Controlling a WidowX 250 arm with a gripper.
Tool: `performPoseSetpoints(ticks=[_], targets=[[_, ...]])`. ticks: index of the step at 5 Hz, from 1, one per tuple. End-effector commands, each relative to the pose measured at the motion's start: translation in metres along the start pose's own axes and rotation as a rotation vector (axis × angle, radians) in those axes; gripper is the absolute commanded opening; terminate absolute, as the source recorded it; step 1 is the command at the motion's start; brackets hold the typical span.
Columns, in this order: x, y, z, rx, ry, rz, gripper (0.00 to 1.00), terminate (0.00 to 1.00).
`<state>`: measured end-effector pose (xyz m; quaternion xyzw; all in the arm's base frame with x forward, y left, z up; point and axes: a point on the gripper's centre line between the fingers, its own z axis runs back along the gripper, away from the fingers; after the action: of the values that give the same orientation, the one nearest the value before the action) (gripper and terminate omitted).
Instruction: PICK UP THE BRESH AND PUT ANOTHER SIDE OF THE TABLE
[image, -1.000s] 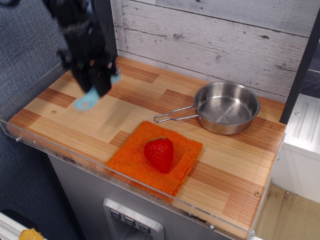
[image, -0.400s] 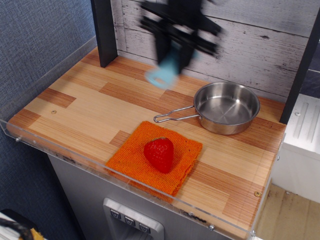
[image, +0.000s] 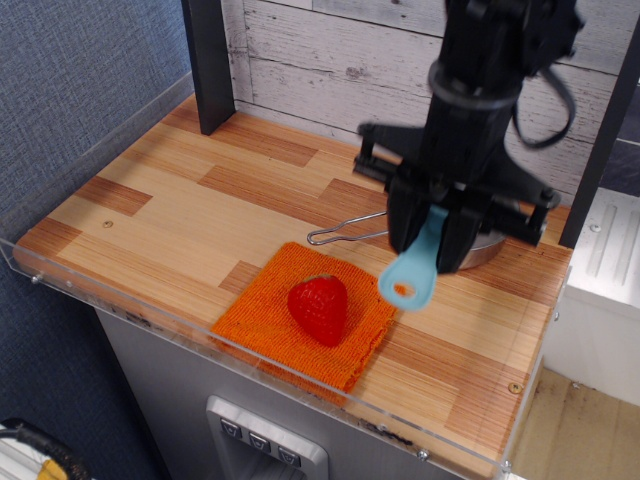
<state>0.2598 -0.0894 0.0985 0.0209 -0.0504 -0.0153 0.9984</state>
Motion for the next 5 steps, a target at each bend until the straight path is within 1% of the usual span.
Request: performPoseSetpoints(ticks=[1, 2, 3, 4, 5], targets=[[-0.008, -0.022, -0.027, -0.149, -0.128, -0.042, 0.00, 0.00], [-0.006, -0.033, -0.045, -0.154, -0.122, -0.059, 0.00, 0.00], [-0.001, -0.046, -0.065, -0.141, -0.110, -0.062, 0.00, 0.00], [0.002, -0.059, -0.079, -0.100, -0.058, -0.074, 0.00, 0.00], [0.001, -0.064, -0.084, -0.090, -0.038, -0.079, 0.00, 0.00]])
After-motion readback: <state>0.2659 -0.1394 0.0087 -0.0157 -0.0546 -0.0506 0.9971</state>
